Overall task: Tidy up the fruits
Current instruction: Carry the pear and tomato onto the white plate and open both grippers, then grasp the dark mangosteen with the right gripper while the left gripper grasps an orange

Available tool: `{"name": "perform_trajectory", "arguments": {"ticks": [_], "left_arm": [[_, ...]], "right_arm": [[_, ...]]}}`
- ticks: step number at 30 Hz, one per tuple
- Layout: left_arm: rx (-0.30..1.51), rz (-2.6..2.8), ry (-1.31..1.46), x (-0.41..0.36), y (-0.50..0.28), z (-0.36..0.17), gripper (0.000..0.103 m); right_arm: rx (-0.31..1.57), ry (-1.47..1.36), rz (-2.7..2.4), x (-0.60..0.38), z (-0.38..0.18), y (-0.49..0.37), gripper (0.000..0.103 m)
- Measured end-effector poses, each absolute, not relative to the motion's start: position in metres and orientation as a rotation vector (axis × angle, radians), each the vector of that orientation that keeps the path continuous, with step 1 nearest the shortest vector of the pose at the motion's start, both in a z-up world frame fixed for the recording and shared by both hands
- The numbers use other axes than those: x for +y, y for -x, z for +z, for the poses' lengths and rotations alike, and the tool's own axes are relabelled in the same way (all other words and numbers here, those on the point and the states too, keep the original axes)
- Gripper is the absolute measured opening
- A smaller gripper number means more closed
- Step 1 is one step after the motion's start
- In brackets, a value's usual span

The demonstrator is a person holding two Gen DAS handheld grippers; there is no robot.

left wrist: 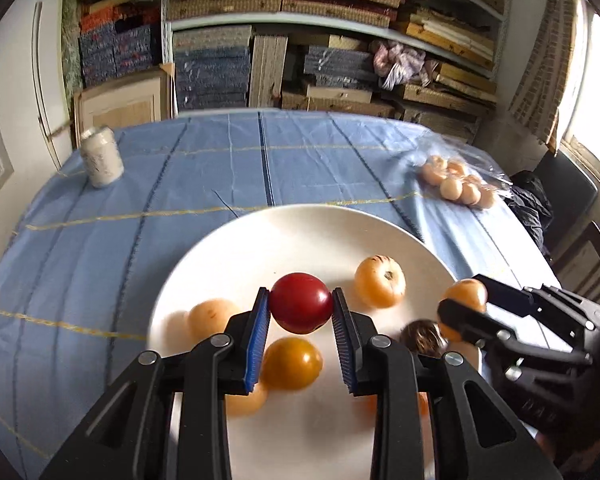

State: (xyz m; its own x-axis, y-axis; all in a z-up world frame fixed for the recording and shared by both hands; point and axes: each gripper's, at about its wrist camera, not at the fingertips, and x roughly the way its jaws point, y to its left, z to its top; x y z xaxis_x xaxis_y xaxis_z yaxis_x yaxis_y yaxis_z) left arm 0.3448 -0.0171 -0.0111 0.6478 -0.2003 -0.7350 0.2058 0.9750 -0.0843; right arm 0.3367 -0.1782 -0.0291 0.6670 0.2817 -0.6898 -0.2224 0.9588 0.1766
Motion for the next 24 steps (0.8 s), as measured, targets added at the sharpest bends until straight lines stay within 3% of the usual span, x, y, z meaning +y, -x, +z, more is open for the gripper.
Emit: {"name": "perform_trajectory", "arguments": {"ticks": [3, 6, 14, 16, 18, 24], "left_arm": [[0.862, -0.206, 0.026, -0.014, -0.359, -0.022, 0.036], [0.85, -0.178, 0.057, -0.004, -0.356, -0.023, 0.05], [0.814, -0.171, 0.081, 0.016, -0.314, -0.003, 0.059], [0.815, -0.178, 0.065, 0.018, -0.3, 0.002, 0.06], [0.813, -0.185, 0.048, 0.021, -0.28, 0.004, 0.068], [0.81, -0.216, 0.013, 0.034, -0.211, -0.006, 0.074]], "right_arm": [[0.796, -0.084, 0.289, -0.177, -0.037, -0.351, 0.047], [0.752, -0.076, 0.261, -0.18, -0.034, -0.349, 0.064], [0.7, -0.083, 0.271, -0.19, -0.017, -0.306, 0.064], [0.695, -0.066, 0.288, -0.19, -0.012, -0.282, 0.064], [0.688, -0.038, 0.305, -0.188, -0.009, -0.259, 0.065], [0.712, 0.015, 0.347, -0.179, -0.023, -0.182, 0.069]]}}
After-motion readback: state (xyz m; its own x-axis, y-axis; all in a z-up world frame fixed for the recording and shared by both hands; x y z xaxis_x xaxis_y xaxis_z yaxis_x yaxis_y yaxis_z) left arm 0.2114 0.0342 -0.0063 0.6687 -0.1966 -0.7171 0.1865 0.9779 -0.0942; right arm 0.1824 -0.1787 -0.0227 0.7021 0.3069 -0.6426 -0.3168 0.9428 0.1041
